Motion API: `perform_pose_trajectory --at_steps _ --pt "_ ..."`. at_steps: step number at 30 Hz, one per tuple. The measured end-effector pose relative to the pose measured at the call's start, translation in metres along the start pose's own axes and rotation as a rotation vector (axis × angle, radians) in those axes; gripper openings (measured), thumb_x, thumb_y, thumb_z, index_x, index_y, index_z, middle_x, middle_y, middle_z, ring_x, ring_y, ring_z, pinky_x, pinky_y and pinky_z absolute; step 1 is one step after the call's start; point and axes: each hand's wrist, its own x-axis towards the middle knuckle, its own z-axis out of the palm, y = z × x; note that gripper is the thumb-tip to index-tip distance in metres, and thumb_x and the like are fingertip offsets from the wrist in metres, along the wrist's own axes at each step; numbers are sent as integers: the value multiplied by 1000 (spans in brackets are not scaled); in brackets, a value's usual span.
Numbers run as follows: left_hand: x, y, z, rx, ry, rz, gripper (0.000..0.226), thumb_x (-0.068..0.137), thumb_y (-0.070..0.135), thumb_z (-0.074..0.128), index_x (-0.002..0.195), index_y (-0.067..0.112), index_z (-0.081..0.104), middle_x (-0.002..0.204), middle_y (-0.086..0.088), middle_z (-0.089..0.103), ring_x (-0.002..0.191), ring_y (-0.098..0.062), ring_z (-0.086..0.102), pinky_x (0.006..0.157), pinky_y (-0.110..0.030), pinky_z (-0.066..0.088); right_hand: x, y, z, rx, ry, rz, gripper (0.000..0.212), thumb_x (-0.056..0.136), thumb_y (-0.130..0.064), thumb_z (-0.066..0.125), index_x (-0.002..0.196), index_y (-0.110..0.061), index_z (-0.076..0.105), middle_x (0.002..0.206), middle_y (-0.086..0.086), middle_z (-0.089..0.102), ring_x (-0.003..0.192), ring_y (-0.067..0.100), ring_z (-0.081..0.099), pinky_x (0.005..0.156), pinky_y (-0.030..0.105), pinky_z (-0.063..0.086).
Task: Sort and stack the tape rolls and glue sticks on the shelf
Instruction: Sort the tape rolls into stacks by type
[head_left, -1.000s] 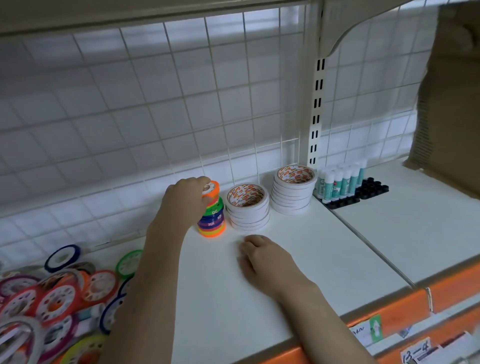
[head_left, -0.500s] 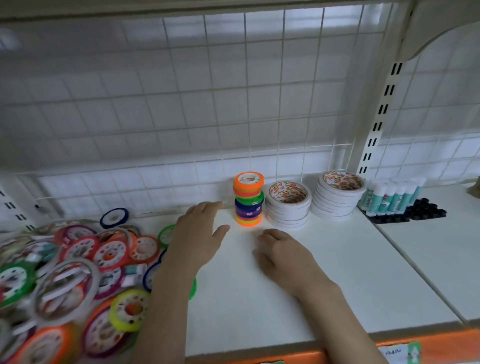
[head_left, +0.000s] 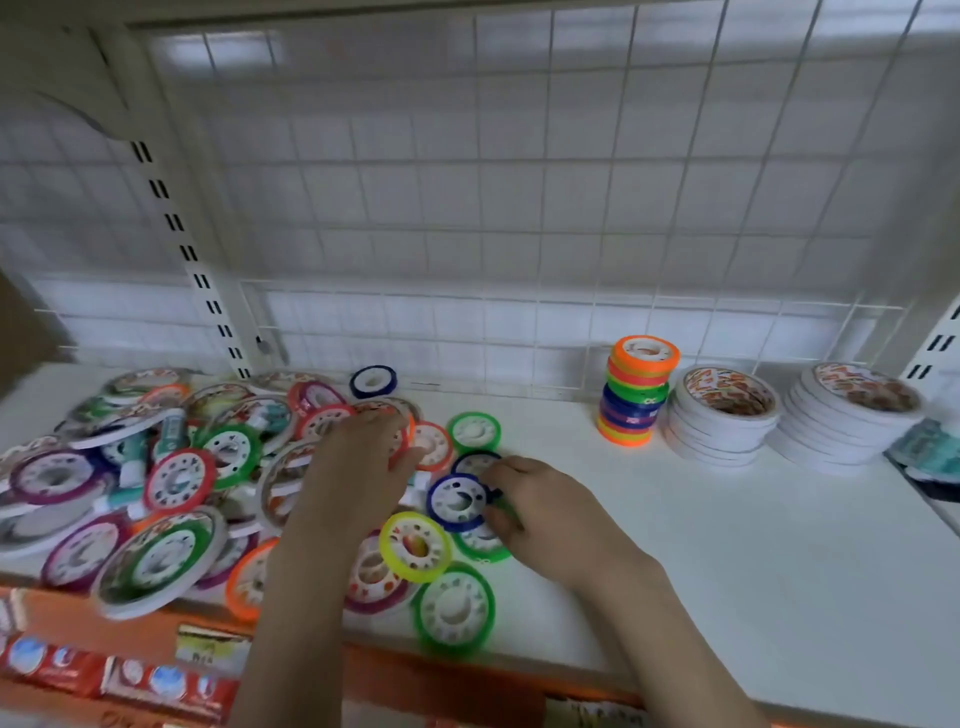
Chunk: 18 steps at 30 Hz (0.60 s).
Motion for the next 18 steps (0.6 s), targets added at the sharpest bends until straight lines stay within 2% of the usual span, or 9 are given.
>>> perform_pose_trajectory --at_steps 3,7,11,13,16,18 --pt "-8 -10 -7 42 19 -44 29 91 33 55 112 14 62 105 -3 63 99 -22 58 76 -32 47 7 -9 4 21 0 -69 37 91 -27 48 127 -19 52 131 -4 49 116 15 46 84 21 38" --pt "-15 -19 -10 62 -2 -81 38 93 37 51 125 18 56 116 -2 59 105 -19 54 85 -31 46 11 -11 13 1 -59 -76 40 89 -34 54 127 -21 54 134 -4 48 120 18 46 89 29 45" --pt "-17 -20 -11 78 -9 -90 41 93 38 51 129 19 53 122 -1 57 112 -19 51 92 -32 43 13 -11 18 13 -49 -91 28 91 -28 51 114 -14 61 129 -2 51 118 17 47 88 31 45" --pt "-15 -19 -11 132 -1 -71 38 93 38 50 124 18 56 119 -1 59 111 -19 52 93 -32 41 14 -11 17 11 -46 -66 28 93 -25 49 114 -9 58 126 2 51 112 20 49 86 31 44" --pt "-7 -13 -9 195 28 -50 29 92 36 51 107 14 62 102 -1 61 101 -21 55 89 -33 42 12 -10 13 7 -10 -36 30 96 -26 45 117 -6 55 126 4 48 113 20 47 89 29 42" --pt "-4 -10 -6 240 -25 -76 28 92 37 51 100 12 62 101 -3 59 104 -23 54 90 -34 40 9 -7 10 12 6 -18 30 97 -26 44 115 -6 54 126 4 47 114 19 45 88 27 41"
